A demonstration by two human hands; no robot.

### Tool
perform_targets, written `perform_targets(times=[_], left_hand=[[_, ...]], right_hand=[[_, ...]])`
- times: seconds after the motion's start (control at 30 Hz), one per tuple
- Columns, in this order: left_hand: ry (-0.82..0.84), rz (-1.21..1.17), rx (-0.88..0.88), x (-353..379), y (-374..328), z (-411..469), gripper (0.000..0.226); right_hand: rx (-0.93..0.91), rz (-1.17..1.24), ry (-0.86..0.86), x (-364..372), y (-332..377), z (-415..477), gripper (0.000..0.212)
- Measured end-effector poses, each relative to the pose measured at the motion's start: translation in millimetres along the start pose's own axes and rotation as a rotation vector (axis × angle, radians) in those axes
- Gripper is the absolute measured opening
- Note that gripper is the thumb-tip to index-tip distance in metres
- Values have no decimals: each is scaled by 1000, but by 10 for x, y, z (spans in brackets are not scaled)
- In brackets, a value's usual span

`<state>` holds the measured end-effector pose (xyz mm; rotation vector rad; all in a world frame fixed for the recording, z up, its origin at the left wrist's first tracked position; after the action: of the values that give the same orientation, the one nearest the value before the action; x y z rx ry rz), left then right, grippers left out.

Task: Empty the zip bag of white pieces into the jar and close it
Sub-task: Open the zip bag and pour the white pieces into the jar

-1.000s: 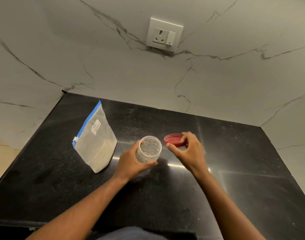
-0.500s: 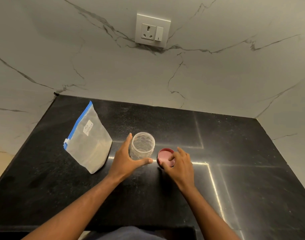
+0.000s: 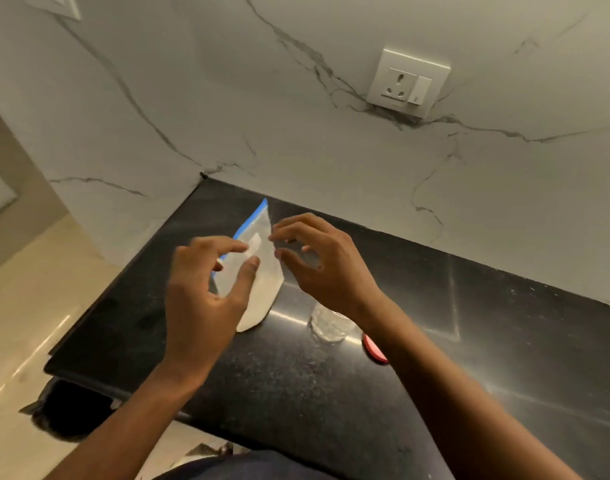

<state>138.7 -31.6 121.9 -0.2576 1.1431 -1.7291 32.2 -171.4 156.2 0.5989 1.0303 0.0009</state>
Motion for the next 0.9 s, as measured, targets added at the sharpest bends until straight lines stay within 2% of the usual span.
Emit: perform_targets(times=[0.1,0.2,0.33,0.47,0.6,0.9], left_hand=[[-107,35,-156,-309,264,-26,42],[-30,-16,-314,-325,513,-82,46],[-1,-19,-371,-319,657,-156,42],[-22,17,-350,-381,700,-172,47],[-28,51,-344,-381,717,-216,48],[-71,59,-308,-369,722,-224,23]], right_hand=[[-126,-93,165,289,234,279,33],[-265,-203,311,591,360,424,39],[-405,-333,425,911,439,501,34],[-520,-401,426,1007,523,535,25],[-593,-433,444,1032,545,518,26],[-549,-511,396,846,116,732,31]])
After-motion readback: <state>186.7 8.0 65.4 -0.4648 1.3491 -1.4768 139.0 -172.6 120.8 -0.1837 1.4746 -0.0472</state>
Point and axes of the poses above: each hand's wrist, its own z-axis towards the middle knuckle, its own x-axis out of the palm, y = z × x, the point moved 8 cm from there along z, towards the middle knuckle, and after that the axes turned 7 degrees about -z, right-handed, at the moved point
